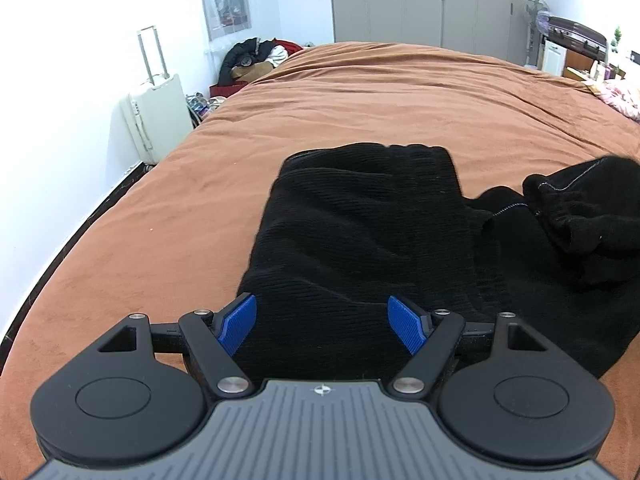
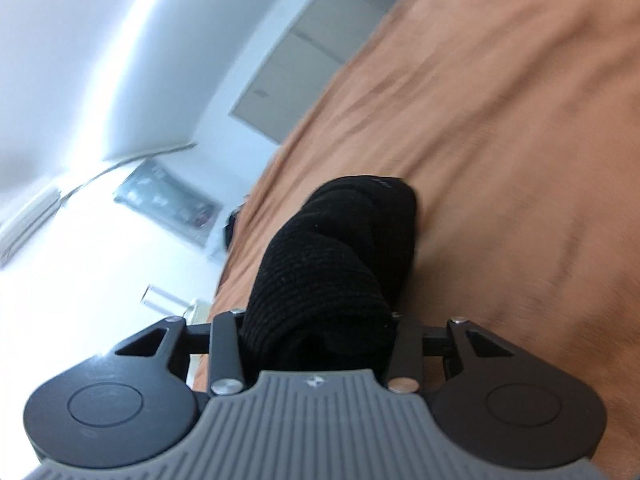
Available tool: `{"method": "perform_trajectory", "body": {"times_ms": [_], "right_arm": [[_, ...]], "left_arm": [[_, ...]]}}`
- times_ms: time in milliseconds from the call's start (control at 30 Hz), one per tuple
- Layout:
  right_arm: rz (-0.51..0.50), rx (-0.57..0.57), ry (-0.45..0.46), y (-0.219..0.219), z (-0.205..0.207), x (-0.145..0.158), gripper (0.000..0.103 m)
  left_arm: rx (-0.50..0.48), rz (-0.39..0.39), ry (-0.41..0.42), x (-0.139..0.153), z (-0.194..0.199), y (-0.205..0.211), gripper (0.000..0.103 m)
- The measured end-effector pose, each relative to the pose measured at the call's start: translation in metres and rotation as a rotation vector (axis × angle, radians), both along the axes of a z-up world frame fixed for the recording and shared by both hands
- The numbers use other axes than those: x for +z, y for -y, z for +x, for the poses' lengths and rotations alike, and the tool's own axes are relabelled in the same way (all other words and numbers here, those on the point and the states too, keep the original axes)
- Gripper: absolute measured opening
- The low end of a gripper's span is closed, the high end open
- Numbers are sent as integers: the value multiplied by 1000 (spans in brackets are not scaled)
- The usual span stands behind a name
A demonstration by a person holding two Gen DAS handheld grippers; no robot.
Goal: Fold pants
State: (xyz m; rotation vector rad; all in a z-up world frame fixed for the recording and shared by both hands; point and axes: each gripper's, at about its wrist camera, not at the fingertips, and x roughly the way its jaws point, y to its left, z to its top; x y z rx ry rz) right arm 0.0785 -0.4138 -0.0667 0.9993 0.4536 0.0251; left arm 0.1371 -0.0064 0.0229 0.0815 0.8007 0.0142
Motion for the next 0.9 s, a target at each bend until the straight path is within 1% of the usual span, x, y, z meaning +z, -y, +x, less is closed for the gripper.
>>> {"method": "perform_trajectory", "body": {"times_ms": [133, 233, 333, 400, 467, 533, 600, 633, 667, 733, 833, 900], "right_arm": [[-134, 108, 89, -33, 10, 44, 35], [-240, 212, 158, -74, 16, 80, 35], [-433, 360, 224, -136, 16, 116, 34], [-557, 472, 249, -188, 17, 129, 34], [-681, 570, 252, -243, 17, 129, 34], [-763, 625, 236, -286, 19, 118, 37], [-824, 649, 209, -320, 21, 103, 43], [-845, 655, 200, -332, 23, 95, 53], [-854, 660, 198, -342, 24, 88, 64], [-826, 665, 195, -354, 27, 78, 74], [-818, 693, 172, -370, 27, 64, 76], [-805, 693, 169, -369, 32, 60, 79]], "left_arm": [[31, -20, 3, 0, 0, -13, 88], [47, -25, 5, 1, -1, -24, 88], [68, -25, 7, 1, -2, -37, 88], [91, -27, 9, 2, -5, -49, 88], [123, -29, 7, 2, -9, -64, 88], [153, -29, 1, 1, -14, -80, 88], [179, -25, -4, 1, -19, -95, 88], [192, -20, -7, 0, -22, -102, 88], [205, -17, -9, 0, -24, -110, 88], [232, -14, -14, -1, -27, -123, 88], [258, -17, -20, 0, -29, -136, 88], [266, -15, -19, 2, -30, -143, 88]]}}
